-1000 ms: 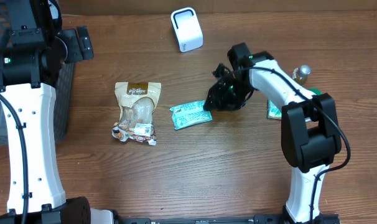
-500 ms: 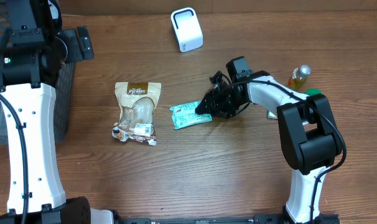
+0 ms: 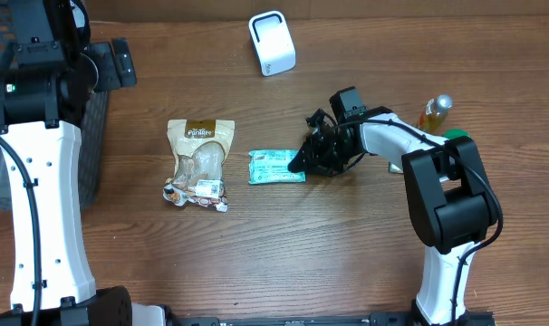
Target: Scan the item barcode
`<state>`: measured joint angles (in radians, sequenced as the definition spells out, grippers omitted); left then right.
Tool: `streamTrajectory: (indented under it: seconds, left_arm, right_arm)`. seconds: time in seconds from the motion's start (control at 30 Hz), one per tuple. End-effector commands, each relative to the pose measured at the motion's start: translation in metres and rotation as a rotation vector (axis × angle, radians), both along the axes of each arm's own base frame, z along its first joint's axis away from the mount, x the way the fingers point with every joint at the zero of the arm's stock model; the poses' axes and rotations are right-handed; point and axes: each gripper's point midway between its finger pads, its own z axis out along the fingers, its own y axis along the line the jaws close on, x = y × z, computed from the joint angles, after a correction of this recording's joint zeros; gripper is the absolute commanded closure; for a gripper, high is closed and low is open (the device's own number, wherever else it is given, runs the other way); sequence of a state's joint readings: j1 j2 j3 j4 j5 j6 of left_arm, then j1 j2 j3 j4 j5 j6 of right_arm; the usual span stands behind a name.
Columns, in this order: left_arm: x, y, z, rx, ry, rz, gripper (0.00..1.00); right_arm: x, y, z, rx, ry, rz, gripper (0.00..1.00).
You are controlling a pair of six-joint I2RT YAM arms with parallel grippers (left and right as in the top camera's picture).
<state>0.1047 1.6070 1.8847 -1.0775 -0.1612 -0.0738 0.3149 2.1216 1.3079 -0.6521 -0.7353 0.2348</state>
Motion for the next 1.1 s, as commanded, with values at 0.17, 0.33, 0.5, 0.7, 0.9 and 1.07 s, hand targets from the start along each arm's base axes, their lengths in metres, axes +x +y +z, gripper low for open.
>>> streamTrajectory:
  seconds: [0.17,0.33,0.5,0.7,0.9,1.07]
  left_arm:
    - [0.002,-0.003,-0.001,0.009,0.003,-0.018,0.01]
    - [0.002,-0.003,-0.001,0.009,0.003,-0.018,0.00]
    - [0.002,-0.003,-0.001,0.009,0.003,-0.018,0.01]
    - [0.002,-0.003,-0.001,0.009,0.003,-0.018,0.01]
    - [0.002,-0.003,-0.001,0.009,0.003,-0.018,0.01]
    - [0.002,-0.003,-0.001,0.009,0.003,-0.018,0.00]
  right_arm:
    - [0.010,-0.002,0.014,0.045,-0.017,-0.018,0.96]
    - [0.021,-0.006,0.058,0.083,-0.171,0.024,0.96]
    - [0.018,-0.009,0.094,0.099,-0.263,0.058,0.96]
    - [0.010,-0.016,0.105,0.093,-0.245,0.046,0.96]
    - [0.008,-0.016,0.104,0.090,-0.233,0.047,0.96]
    - [0.008,-0.016,0.104,0.089,-0.232,0.047,0.96]
